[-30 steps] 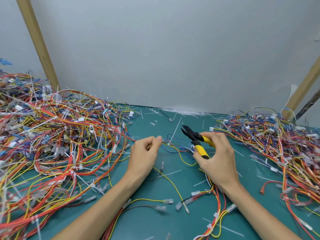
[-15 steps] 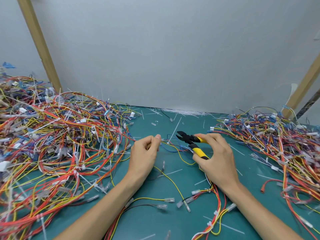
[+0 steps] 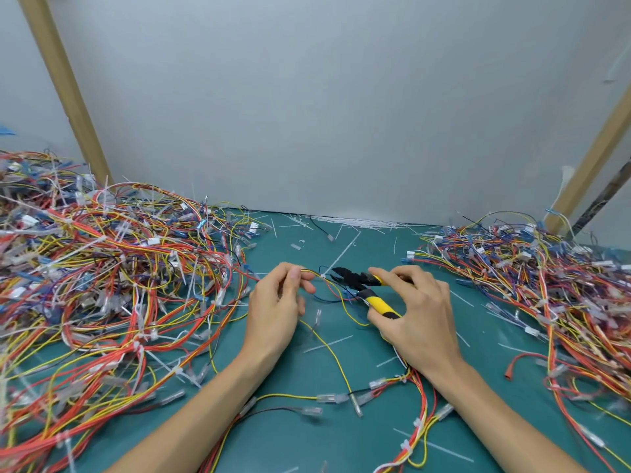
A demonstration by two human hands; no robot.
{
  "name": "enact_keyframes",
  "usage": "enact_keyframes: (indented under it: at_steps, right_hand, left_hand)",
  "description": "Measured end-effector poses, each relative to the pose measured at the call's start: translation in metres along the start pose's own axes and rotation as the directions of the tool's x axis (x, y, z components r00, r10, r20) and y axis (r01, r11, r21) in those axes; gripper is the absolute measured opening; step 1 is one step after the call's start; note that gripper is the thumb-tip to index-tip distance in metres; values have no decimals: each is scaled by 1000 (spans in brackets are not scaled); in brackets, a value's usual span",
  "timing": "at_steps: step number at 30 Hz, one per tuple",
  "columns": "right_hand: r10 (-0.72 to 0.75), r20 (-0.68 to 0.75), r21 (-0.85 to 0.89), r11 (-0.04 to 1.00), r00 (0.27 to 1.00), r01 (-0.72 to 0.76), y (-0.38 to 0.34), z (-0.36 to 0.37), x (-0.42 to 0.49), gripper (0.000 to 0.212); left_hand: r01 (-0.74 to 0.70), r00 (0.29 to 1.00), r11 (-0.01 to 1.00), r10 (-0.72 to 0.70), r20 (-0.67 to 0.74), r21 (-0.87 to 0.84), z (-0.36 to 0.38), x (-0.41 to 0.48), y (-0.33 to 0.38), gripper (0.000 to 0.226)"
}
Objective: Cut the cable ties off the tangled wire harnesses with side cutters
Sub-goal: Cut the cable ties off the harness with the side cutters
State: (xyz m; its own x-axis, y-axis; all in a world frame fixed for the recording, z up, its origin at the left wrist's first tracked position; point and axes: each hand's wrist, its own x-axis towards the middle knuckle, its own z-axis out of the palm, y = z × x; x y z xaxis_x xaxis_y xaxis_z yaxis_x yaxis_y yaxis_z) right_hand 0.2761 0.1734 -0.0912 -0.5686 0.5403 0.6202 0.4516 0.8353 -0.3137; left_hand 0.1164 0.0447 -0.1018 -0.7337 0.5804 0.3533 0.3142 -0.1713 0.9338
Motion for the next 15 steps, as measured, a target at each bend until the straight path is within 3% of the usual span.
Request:
enact_keyframes:
  at_steps: [15]
  right_hand:
    - [-47, 12, 70, 997, 999, 46, -3, 1, -1, 52]
  left_hand:
    - [-3, 987, 999, 10, 158, -40, 0, -1, 6, 29]
